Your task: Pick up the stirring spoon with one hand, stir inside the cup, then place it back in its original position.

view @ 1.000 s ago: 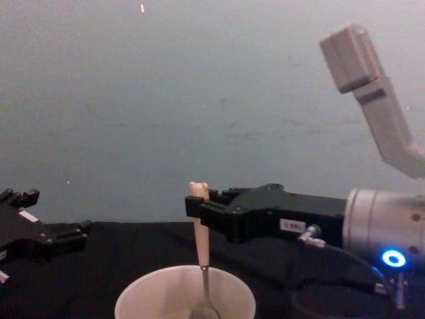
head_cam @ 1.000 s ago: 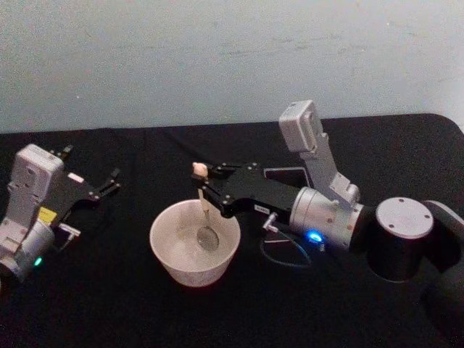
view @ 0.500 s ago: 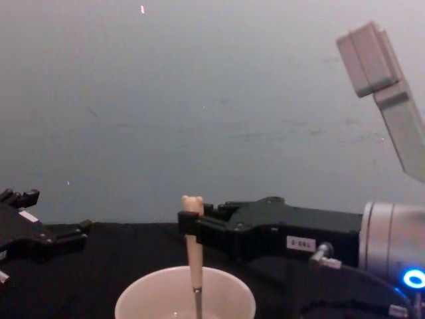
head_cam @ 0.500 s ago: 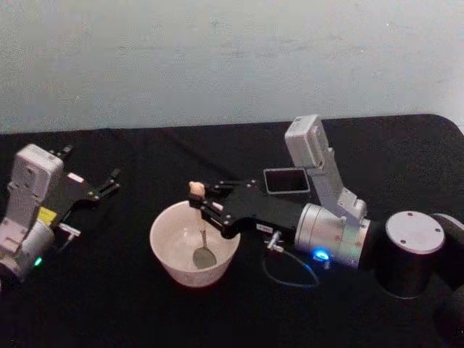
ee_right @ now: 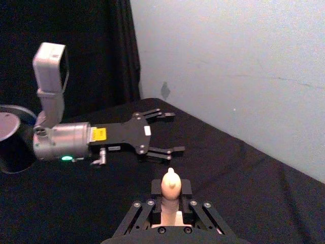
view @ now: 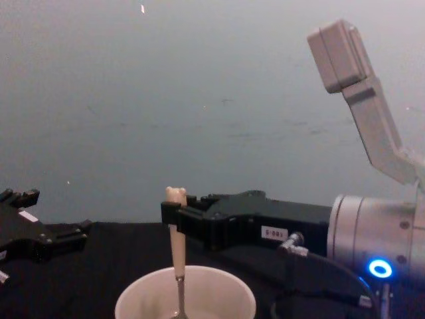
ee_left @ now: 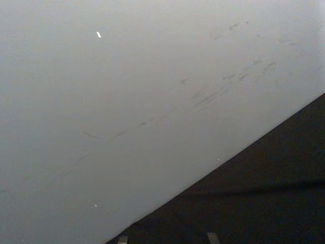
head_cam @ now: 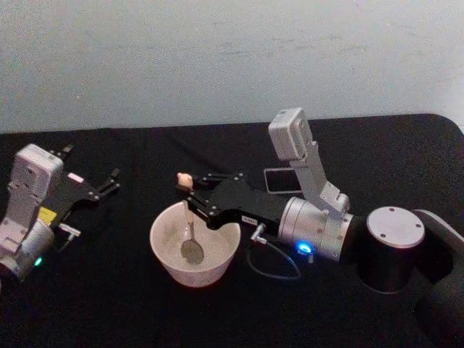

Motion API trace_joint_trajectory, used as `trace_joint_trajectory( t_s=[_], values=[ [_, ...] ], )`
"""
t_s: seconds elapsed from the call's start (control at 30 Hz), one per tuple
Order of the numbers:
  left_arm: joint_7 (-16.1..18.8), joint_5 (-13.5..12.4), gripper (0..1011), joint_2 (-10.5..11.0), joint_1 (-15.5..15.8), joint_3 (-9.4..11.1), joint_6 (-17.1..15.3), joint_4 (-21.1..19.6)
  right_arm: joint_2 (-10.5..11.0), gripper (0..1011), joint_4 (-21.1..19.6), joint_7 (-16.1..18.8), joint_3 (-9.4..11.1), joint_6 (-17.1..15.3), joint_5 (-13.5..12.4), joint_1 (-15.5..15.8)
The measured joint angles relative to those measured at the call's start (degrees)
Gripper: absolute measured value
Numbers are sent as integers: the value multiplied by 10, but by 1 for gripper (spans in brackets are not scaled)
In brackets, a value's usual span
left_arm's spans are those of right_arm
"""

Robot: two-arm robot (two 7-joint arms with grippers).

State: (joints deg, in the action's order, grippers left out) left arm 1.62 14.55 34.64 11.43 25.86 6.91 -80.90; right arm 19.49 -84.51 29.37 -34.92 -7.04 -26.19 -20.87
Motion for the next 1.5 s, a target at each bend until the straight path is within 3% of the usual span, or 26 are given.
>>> trace_joint_trajectory(
  t_s=[0.5,1.0,1.5],
  values=[
    [0,0,1001,0,0,0,0,0,-6,212,-3,-22,22,-11,-11,5],
    [0,0,1001,0,0,0,0,0,11,212,-37,-38,45,-24,-29,13],
    [0,0,1001,0,0,0,0,0,10,212,-94,-100,87,-53,-51,18]
  ],
)
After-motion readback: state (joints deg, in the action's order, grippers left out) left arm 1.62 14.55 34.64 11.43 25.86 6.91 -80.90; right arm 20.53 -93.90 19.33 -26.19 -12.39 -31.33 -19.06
